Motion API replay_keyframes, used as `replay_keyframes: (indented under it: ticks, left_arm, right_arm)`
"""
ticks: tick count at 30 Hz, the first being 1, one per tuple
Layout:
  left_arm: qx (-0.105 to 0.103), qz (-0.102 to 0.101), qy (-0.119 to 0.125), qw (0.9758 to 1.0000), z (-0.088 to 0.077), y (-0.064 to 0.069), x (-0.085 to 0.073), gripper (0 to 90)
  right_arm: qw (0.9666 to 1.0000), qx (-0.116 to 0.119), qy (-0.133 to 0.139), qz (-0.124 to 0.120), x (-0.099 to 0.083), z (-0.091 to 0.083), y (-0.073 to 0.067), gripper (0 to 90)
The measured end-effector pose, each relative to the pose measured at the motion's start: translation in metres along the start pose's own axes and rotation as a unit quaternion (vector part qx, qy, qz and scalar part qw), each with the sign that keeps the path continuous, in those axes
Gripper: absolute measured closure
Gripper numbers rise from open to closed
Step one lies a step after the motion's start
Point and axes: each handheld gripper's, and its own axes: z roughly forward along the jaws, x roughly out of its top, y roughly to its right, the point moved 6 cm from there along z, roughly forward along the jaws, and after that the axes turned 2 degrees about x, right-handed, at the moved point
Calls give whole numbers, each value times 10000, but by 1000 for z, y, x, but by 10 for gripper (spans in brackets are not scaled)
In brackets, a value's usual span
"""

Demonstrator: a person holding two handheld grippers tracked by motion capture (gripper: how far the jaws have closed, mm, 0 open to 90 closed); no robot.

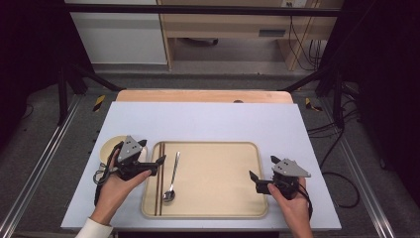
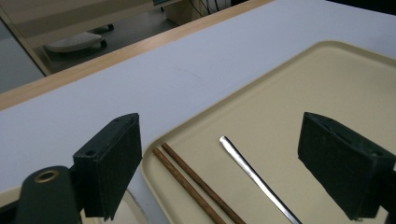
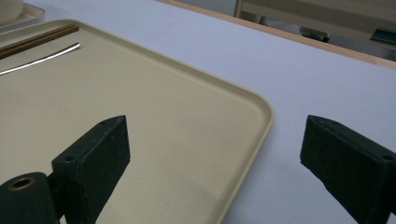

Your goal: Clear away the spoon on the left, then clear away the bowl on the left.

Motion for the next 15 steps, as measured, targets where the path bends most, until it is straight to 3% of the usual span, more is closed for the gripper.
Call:
replay_keyframes:
  ticks: [7,15]
  left_arm:
    - [384,145,59,9991,-19,-17,7,120]
    - [769,-29,35,9970,-39,-52,3,128]
  right_arm:
    - [10000,-3,0,-3,0,0,0,87]
    - [10000,-21,27,0,0,-1,1,83]
